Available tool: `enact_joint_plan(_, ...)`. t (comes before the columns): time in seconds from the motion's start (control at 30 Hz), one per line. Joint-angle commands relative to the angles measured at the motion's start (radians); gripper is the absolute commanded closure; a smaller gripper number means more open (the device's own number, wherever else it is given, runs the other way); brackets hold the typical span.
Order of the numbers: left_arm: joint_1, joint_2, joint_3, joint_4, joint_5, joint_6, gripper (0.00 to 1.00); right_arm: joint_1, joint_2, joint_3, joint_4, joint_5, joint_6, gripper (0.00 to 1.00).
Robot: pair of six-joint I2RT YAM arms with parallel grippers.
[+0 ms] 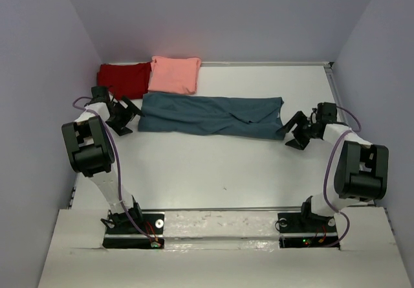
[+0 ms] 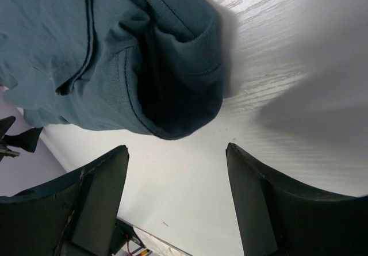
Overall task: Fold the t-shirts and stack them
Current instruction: Fold the other side of the tshirt into a rectangle
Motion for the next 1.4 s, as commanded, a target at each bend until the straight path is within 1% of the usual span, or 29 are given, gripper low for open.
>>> enact_joint_plan(0.0,0.001,0.002,0.045,0.000,0.028,0.012,0.03,0.001,0.017,-0.032,0.178,-0.100,-0.013,0.26)
enact_joint_plan(0.03,0.001,0.004,0.046,0.000,0.028,0.012,0.03,0.001,0.020,-0.045,0.222,-0.114,-0.011,0.27)
enact_joint_plan(0.13,0.001,0.005,0.049,-0.002,0.029,0.012,0.03,0.001,0.032,-0.032,0.251,-0.120,-0.028,0.27)
enact_joint_plan(0.23,0.001,0.005,0.052,-0.003,0.029,0.014,0.02,0.001,0.057,0.005,0.227,-0.120,-0.050,0.27)
enact_joint_plan(0.37,0.001,0.005,0.057,-0.004,0.031,0.012,0.03,0.001,0.052,0.033,0.213,-0.118,-0.071,0.27)
enact_joint_plan(0.6,0.001,0.008,0.061,-0.002,0.040,0.011,0.03,0.001,0.034,0.079,0.136,-0.106,-0.154,0.25)
enact_joint_plan(0.77,0.001,0.011,0.058,0.001,0.040,0.012,0.02,0.001,-0.010,0.047,0.135,-0.098,-0.215,0.21)
enact_joint_plan(0.87,0.003,0.019,0.058,0.001,0.043,0.014,0.02,0.001,-0.013,-0.004,0.184,-0.150,-0.232,0.22)
enact_joint_plan(0.9,0.001,0.020,0.058,0.001,0.045,0.014,0.03,0.001,-0.026,-0.028,0.245,-0.170,-0.231,0.22)
enact_joint_plan(0.93,0.001,0.020,0.058,0.004,0.043,0.015,0.02,0.001,-0.046,-0.054,0.277,-0.186,-0.228,0.22)
enact_joint_plan(0.97,0.001,0.022,0.058,0.003,0.043,0.017,0.02,0.001,-0.091,-0.114,0.311,-0.203,-0.218,0.21)
enact_joint_plan(1.0,0.001,0.023,0.058,0.004,0.045,0.017,0.02,0.001,-0.092,-0.143,0.345,-0.213,-0.218,0.21)
enact_joint_plan(1.03,0.001,0.025,0.058,0.004,0.046,0.017,0.02,0.001,-0.131,-0.170,0.409,-0.220,-0.223,0.21)
enact_joint_plan(1.1,0.001,0.027,0.058,0.003,0.046,0.018,0.02,0.001,-0.150,-0.220,0.446,-0.232,-0.232,0.22)
enact_joint_plan(1.13,0.001,0.030,0.058,0.001,0.046,0.018,0.03,0.001,-0.146,-0.231,0.454,-0.241,-0.235,0.25)
enact_joint_plan(1.23,0.000,0.037,0.068,-0.002,0.048,0.020,0.03,0.001,-0.126,-0.227,0.466,-0.269,-0.234,0.29)
enact_joint_plan(1.37,-0.002,0.042,0.078,-0.005,0.046,0.021,0.03,0.001,-0.119,-0.219,0.465,-0.252,-0.243,0.28)
